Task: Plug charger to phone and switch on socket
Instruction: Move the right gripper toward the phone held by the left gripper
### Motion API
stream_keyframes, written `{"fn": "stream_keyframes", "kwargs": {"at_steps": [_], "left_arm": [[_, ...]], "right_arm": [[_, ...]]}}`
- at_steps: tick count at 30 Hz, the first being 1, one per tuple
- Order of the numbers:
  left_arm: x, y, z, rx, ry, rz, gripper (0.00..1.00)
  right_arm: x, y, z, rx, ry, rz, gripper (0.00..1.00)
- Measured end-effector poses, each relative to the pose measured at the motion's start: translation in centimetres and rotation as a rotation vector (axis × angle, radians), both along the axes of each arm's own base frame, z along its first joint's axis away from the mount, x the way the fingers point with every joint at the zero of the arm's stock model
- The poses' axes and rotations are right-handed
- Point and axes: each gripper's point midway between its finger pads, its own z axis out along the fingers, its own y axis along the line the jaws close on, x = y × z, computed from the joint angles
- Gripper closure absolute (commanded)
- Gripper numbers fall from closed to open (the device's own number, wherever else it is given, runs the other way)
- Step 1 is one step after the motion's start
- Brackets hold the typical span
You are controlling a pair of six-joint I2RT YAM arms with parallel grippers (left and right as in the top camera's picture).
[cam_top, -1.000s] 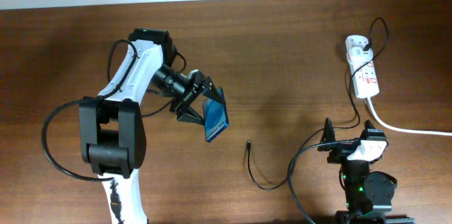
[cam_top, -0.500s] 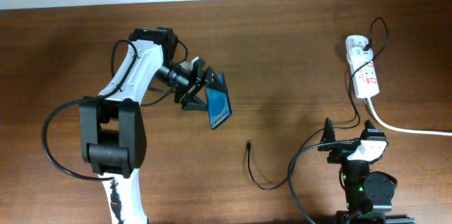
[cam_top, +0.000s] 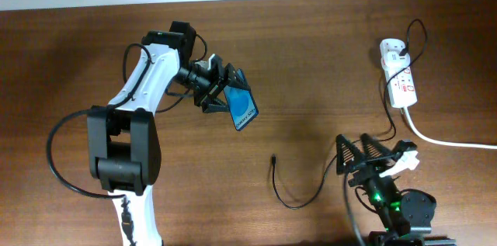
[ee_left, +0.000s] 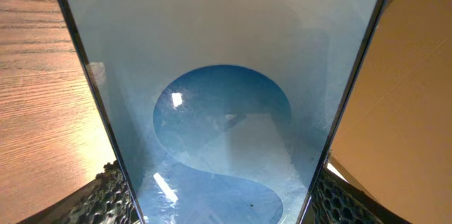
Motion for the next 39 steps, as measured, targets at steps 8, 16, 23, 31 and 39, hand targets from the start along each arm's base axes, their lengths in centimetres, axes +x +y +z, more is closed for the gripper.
{"fn": "stream_keyframes", "kwargs": {"at_steps": [8,16,23,31,39], "left_arm": [[-0.6,0.1,0.0,0.008,0.038,0.002,0.5],[-0.6,0.1,0.0,0.009,0.04,0.005,0.5],[-0.7,0.2,0.0,0.014,0.045,0.007,0.5],[-0.6,0.2,-0.1,0.021,0.061,0.023,0.49],[-0.7,0.2,-0.1,0.021,0.064,0.023,0.48]], "right_arm": [[-0.9,1.3,-0.4,0.196,0.139,0.063,0.02],[-4.2,0.3,1.8,0.193,0.503,-0.045,0.02],[-4.3,1.8,6.6,0.199,0.722,0.046,0.02],[-1.7,3.0,3.2,0.275,0.966,0.125,0.01],[3.2,4.0,-1.4,0.272,1.084,0.229,0.04]]}}
